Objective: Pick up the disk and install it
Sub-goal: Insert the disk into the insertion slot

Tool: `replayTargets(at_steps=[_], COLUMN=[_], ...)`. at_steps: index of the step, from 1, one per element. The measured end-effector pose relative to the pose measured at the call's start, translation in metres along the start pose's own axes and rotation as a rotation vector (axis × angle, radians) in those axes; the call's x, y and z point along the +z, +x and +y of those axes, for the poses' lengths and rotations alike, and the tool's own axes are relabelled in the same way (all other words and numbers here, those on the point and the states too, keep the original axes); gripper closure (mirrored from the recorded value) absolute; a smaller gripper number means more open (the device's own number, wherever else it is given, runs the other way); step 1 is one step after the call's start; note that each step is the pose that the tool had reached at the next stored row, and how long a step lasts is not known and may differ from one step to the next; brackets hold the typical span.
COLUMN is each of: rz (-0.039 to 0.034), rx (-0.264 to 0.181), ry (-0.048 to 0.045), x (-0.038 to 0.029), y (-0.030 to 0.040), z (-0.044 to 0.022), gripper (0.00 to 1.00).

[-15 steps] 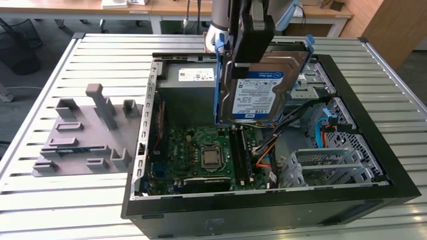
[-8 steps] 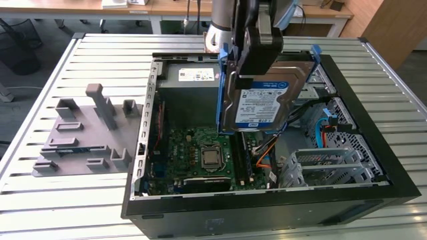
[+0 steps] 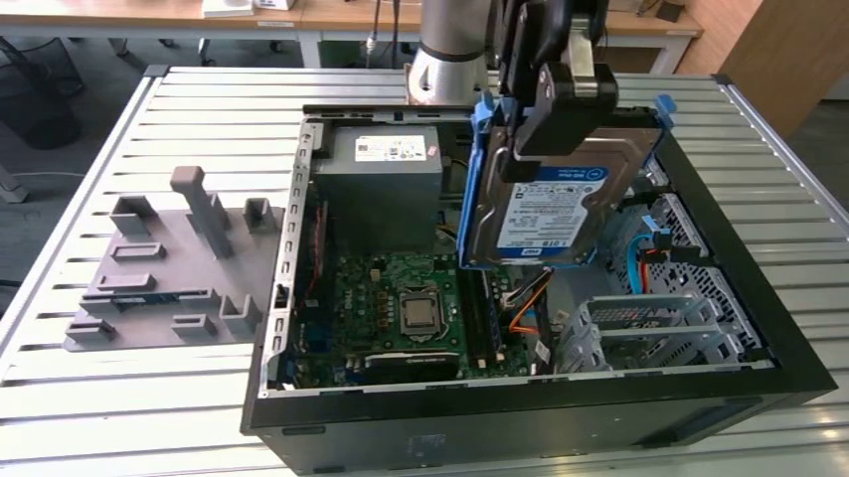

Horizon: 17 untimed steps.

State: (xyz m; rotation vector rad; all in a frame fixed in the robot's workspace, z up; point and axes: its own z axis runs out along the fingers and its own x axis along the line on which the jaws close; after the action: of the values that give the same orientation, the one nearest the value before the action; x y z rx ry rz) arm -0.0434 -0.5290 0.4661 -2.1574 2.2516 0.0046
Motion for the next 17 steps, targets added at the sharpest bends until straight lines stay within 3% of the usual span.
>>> replayTargets(at_steps=[13,17], rz=[0.0002,0.0001], rx=[0.000,0.000], ry=[0.0001,0.0001], x=[0.0040,0.0055], y=[0.0196,0.0231], z=[-0.0071,-0.0136], gripper=[0.64,0.64])
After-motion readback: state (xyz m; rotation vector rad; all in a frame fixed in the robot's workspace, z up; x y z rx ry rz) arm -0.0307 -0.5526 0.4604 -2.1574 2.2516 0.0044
